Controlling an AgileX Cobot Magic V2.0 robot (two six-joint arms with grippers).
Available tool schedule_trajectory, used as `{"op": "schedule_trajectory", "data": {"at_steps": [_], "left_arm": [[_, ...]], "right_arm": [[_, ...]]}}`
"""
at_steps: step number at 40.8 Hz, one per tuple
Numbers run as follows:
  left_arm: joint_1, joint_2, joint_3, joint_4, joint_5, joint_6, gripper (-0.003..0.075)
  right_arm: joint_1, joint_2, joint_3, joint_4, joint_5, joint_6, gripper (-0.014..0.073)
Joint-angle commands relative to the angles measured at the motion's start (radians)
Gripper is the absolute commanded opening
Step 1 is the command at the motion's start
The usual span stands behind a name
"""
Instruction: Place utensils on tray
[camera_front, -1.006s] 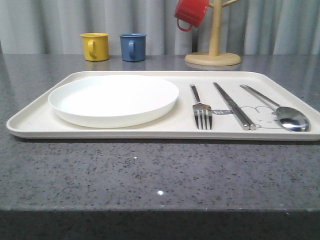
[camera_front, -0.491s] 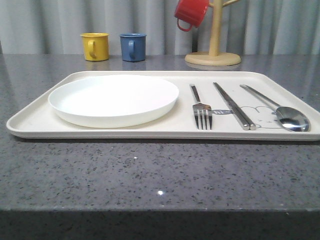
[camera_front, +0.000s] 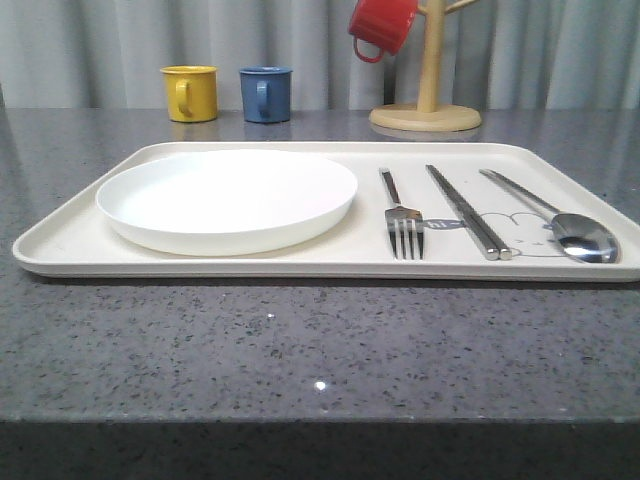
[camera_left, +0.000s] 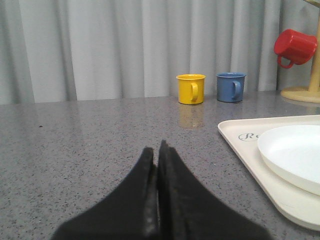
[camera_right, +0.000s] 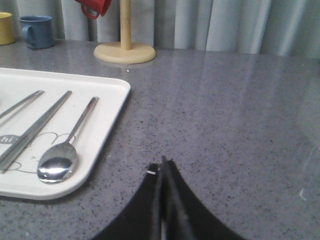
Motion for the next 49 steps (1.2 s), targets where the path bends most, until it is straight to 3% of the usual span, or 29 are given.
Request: {"op": "schedule_trajectory", "data": {"at_steps": [1, 19, 25, 49], "left_arm": [[0.002, -0.022, 0.018, -0.008, -0.085, -0.011, -0.002], [0.002, -0.022, 0.018, -0.008, -0.085, -0.011, -0.002], [0.002, -0.022, 0.018, -0.008, -0.085, -0.011, -0.002], [0.002, -0.022, 0.018, -0.008, -0.085, -0.011, -0.002]], "right_arm": [[-0.006, -0.025, 0.057, 0.006, -0.167, -0.01, -0.0116], [-0.006, -0.028, 0.105, 0.009, -0.219, -0.007, -0.0116], [-0.006, -0.028, 0.106, -0.12, -0.267, 0.177, -0.0116], [-0.006, -0.028, 0.106, -0.12, -0.276, 0.175, -0.0116]]}}
